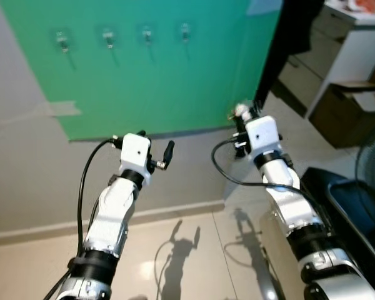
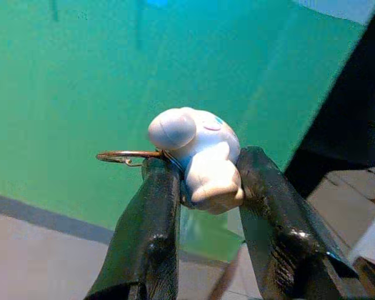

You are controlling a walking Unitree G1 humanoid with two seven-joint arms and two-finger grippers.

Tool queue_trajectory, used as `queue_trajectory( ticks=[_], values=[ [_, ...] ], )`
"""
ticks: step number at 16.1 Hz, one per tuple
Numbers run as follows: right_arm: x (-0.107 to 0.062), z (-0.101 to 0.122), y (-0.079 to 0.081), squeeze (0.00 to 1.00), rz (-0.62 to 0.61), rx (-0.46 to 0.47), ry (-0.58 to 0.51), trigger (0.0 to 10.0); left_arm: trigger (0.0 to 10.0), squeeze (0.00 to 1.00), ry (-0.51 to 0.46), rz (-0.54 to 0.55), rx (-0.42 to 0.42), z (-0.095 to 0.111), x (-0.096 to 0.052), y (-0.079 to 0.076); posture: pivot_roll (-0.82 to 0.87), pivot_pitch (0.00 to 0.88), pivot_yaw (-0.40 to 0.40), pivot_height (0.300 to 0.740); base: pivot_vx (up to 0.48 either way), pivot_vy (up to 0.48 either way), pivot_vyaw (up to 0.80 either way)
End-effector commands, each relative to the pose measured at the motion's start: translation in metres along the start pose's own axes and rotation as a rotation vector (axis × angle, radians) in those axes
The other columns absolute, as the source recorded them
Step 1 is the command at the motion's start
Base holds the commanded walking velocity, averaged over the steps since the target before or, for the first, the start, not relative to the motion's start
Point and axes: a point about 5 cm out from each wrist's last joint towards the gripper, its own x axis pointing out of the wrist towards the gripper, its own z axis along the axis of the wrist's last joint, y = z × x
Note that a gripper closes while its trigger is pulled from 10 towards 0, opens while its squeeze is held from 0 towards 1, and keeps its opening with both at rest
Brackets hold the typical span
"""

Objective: Hang keys on a hook

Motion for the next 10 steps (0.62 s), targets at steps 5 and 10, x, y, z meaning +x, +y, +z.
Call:
queue_trajectory(
  ticks=[5,10],
  values=[
    [-0.0021,0.0056,0.011,0.0,0.035,0.047,-0.006,10.0,10.0,0.0,0.016,0.028,0.012,-0.0019,-0.0023,-0.0004,-0.01,0.0,-0.025,0.74,0.268,0.0,0.0],
    [-0.0059,0.0022,0.0124,0.0,0.036,0.044,0.01,10.0,10.0,0.0,-0.007,0.01,0.033,0.0032,-0.0013,-0.0043,-0.02,0.0,-0.021,0.74,0.448,0.0,0.0]
  ],
)
